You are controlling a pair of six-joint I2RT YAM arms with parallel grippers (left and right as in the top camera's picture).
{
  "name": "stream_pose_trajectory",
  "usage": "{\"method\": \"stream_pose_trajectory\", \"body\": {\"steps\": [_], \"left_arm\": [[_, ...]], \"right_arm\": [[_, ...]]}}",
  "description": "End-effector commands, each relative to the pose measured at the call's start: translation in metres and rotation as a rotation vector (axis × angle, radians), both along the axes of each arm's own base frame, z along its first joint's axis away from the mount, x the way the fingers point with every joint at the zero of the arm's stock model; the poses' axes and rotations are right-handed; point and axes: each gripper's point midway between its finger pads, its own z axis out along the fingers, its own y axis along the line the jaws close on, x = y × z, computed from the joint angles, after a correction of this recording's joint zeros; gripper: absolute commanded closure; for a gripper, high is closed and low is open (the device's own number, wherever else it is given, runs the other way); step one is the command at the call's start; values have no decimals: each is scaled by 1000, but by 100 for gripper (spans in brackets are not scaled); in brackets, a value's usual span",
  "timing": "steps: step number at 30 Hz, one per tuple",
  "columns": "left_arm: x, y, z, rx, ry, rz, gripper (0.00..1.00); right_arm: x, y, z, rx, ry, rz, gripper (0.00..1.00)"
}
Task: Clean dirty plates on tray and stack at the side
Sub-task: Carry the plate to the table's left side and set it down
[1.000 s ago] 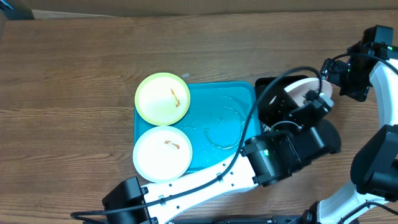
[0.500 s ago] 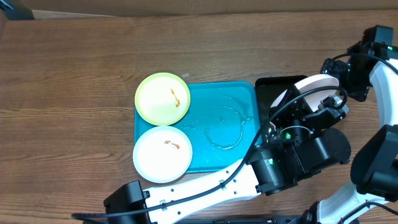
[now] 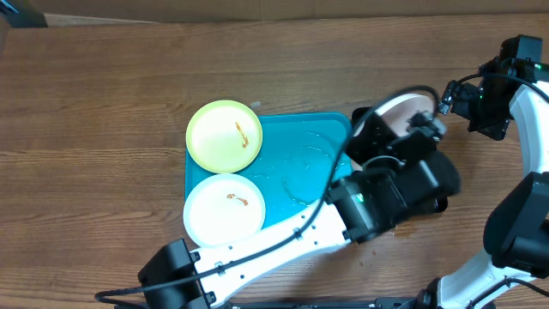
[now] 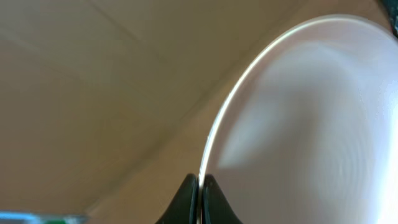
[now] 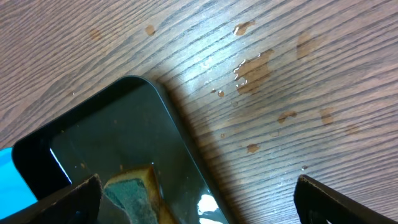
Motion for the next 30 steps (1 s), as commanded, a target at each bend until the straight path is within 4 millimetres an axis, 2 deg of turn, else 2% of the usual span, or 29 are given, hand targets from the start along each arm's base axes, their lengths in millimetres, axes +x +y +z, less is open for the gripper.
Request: {"method": "stream_pose_trajectory", "body": {"steps": [1,3,6,12,13,15,17,20,25,26,30], "left_arm": [[9,-3,-27,-265,208,5,96],[19,10,-44,-334,316,45,96],[38,34,-59,-422,421,117,96],[81,101,-81,-622,618,274,96],[93,127,-86,-693,665,334,96],[106,159,-89,-765,704,399,96],[118,198,-92,-824,716,477,96],[131,269,-97,-892,696,638,96],[128,382,-104,-951,632,893,96],[123,409,-106,-960,611,956,96],[102,489,-111,-997,538,1142,96]], "right_arm": [[4,-1,5,-6,-19,-5,0],[4,-1,5,-6,-19,-6,0],[4,-2,5,-7,-19,-5,0],[4,-1,5,-6,-19,-5,0],[4,-1,5,-6,-19,-6,0],[4,-2,5,-7,-19,-5,0],[4,-1,5,-6,-19,-6,0],[4,-1,5,-6,-19,-6,0],[4,-2,5,-7,-19,-5,0],[4,-1,5,-6,-19,-5,0],[4,-1,5,-6,-19,-5,0]]}}
